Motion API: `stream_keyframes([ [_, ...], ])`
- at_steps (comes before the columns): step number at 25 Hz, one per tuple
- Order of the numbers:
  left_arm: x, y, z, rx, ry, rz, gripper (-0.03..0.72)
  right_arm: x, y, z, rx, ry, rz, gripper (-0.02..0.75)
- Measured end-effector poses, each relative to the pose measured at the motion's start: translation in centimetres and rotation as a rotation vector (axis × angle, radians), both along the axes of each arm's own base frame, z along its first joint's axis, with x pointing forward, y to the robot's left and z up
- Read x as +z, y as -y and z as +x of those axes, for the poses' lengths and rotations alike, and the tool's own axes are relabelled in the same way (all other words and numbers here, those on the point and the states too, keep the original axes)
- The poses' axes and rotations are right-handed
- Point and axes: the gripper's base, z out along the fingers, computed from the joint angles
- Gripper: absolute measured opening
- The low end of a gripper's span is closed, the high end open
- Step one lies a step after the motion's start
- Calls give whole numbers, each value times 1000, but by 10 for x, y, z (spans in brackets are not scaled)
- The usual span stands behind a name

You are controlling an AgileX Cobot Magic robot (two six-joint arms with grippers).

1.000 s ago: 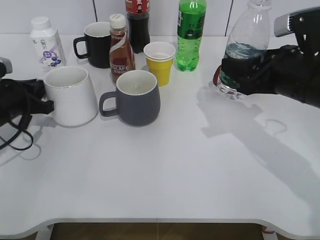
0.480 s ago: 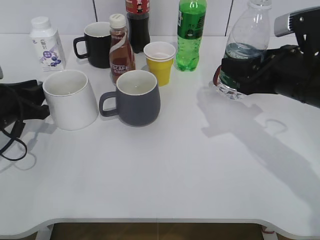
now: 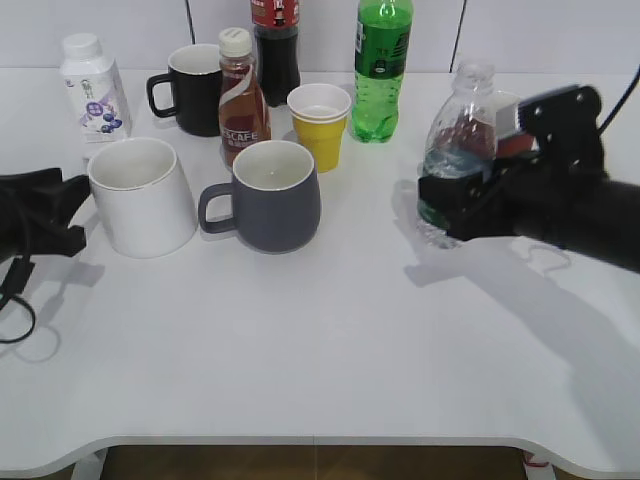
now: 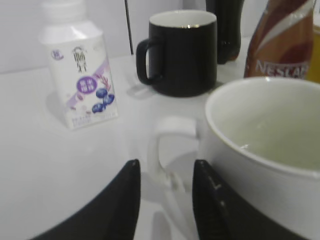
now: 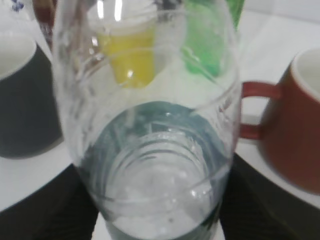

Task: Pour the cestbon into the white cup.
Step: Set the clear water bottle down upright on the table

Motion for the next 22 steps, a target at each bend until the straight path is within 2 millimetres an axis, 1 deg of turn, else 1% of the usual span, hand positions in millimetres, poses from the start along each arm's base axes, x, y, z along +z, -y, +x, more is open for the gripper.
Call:
stream_keyframes([
  [4, 0, -1, -12, 0, -16, 5, 273, -17, -3, 3, 18, -14, 22, 469],
  [7, 3, -1, -21, -4, -10, 26, 273, -20, -5, 4, 31, 2, 29, 469],
  [8, 4, -2, -24, -6, -5, 32, 273, -20, -5, 4, 35, 10, 24, 481],
  [11, 13, -2, -29, -4, 11, 47, 273, -17, -6, 5, 54, 62, 16, 611],
  [12, 18, -3, -31, -2, 17, 54, 273, -13, -6, 4, 60, 93, 15, 636],
  [15, 36, -6, -38, 29, 13, 74, 273, 11, -5, 2, 58, 177, 13, 664],
  [18, 60, -11, -49, 88, -55, 64, 273, 47, -1, -7, 51, 258, -1, 670],
  [20, 85, -12, -59, 120, -94, 70, 278, 76, 2, -19, 58, 314, 7, 670],
  [22, 115, -10, -71, 141, -135, 97, 312, 99, 5, -35, 68, 333, 11, 670],
])
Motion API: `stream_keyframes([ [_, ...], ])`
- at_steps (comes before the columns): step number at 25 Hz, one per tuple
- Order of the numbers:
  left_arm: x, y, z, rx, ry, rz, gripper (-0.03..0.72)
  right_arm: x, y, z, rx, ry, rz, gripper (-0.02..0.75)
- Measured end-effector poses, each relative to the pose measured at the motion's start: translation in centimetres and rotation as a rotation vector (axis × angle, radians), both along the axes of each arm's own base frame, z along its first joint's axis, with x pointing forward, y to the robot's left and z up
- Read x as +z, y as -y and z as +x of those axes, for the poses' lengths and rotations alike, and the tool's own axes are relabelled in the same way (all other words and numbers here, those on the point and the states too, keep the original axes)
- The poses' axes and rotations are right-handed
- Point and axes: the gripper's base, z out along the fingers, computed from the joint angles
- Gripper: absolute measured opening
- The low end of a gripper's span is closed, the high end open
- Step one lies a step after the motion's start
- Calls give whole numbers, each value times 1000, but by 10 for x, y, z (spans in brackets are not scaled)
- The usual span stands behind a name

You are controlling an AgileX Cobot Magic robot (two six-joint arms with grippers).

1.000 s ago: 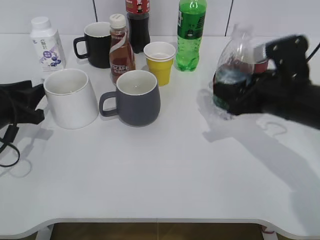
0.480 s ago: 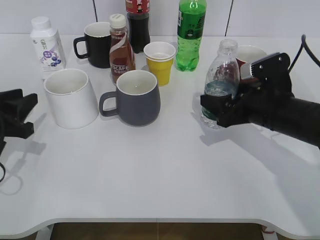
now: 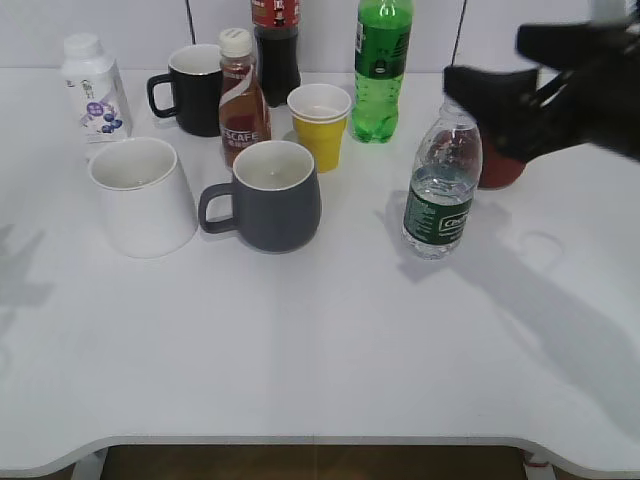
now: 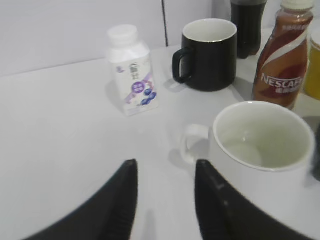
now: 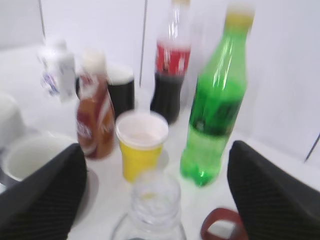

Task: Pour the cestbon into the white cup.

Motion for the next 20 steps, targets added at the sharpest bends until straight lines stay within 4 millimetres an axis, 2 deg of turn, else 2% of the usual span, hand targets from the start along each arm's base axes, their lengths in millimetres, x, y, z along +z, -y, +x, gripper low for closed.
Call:
stream_keyframes([
  [4, 68, -2, -50, 20, 16, -51, 482, 37, 5, -42, -6, 9, -84, 667],
  [7, 93, -9, -87, 29, 13, -100, 554, 55, 19, -74, -115, -32, -137, 657],
  [11, 91, -24, -136, 68, -87, -93, 569, 63, 52, -120, -304, -171, -174, 638],
  [16, 75, -39, -189, 98, -157, -94, 571, 45, 83, -178, -297, -481, -216, 619],
  [20, 60, -46, -214, 112, -161, -97, 571, 30, 106, -215, -303, -622, -239, 603],
])
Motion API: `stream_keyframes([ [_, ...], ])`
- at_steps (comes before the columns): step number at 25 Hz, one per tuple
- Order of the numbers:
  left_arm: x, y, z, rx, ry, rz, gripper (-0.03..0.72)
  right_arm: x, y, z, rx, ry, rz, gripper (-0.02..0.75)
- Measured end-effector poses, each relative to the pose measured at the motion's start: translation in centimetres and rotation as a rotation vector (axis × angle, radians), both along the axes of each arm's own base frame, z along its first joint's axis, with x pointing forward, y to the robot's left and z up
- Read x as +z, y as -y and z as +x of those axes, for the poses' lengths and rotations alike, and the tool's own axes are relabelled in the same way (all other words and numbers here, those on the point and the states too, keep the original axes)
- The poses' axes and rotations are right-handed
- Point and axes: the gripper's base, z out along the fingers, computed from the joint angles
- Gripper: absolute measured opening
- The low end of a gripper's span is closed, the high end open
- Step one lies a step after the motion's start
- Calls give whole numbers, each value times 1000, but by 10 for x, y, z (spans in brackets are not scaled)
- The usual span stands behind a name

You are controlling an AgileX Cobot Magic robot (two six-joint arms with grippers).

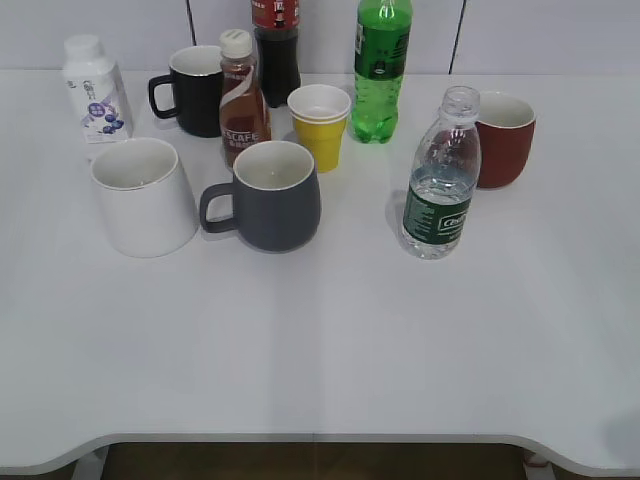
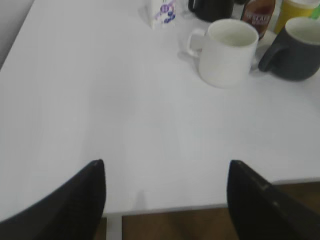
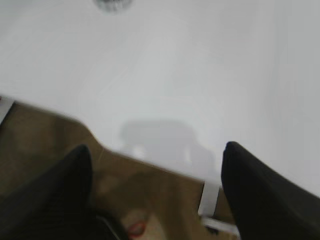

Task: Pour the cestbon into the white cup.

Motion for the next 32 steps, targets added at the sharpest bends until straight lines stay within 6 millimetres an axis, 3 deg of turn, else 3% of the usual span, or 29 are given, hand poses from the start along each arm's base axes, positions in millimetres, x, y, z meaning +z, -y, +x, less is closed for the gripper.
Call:
stream_keyframes([
  [4, -26, 0, 0, -1, -26, 4, 570, -7, 14, -21, 4, 74, 58, 594],
  [8, -28, 5, 8, -32, 38, -22, 565, -10, 14, -26, 58, 178, 110, 594],
  [16, -27, 7, 10, -46, 55, -26, 536, -10, 10, -27, 104, 190, 115, 593],
  [19, -27, 7, 9, -14, 56, -26, 512, -10, 10, -28, 31, 196, 114, 593],
  [25, -28, 8, 9, 96, 56, -24, 455, -10, 13, -36, -278, 259, 101, 593],
  [32, -28, 8, 9, 98, 57, -24, 440, -10, 12, -36, -311, 262, 100, 593],
])
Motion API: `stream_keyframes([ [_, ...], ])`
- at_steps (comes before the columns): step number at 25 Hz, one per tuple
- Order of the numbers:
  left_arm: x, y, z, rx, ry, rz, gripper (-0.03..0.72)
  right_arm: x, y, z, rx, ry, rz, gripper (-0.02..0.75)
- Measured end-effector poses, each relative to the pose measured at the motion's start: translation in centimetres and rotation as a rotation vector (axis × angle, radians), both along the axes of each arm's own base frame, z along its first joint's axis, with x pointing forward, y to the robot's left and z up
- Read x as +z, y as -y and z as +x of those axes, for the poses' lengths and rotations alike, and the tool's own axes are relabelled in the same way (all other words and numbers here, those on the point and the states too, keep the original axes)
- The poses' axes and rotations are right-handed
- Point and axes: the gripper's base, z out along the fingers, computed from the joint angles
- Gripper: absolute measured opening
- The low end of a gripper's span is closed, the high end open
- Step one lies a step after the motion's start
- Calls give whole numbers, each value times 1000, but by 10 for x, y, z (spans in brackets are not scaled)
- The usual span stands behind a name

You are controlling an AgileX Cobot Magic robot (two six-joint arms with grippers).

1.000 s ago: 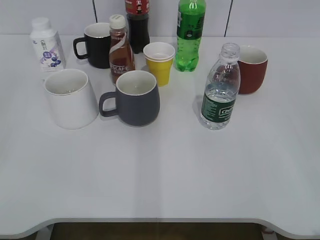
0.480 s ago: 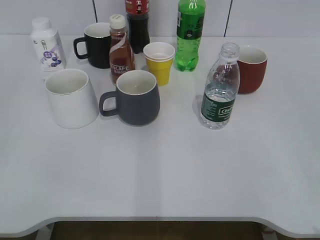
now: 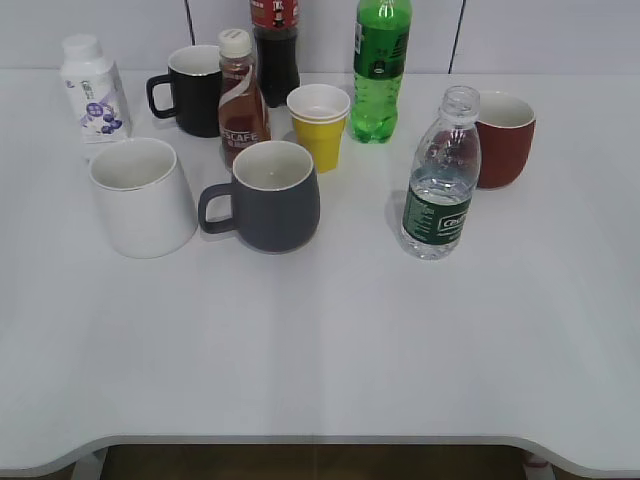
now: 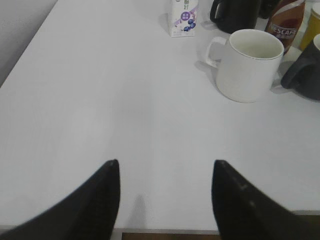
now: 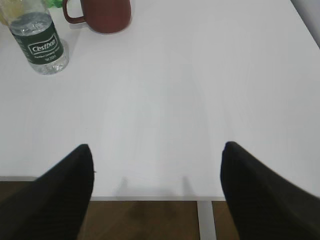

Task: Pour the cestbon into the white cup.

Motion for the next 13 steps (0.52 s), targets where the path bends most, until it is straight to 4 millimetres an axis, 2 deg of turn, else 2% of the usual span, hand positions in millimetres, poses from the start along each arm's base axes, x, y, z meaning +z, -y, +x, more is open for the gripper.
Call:
stream_keyframes([
  [13, 0, 0, 0, 0, 0, -1, 440, 0, 0, 0, 1, 0, -1, 593],
])
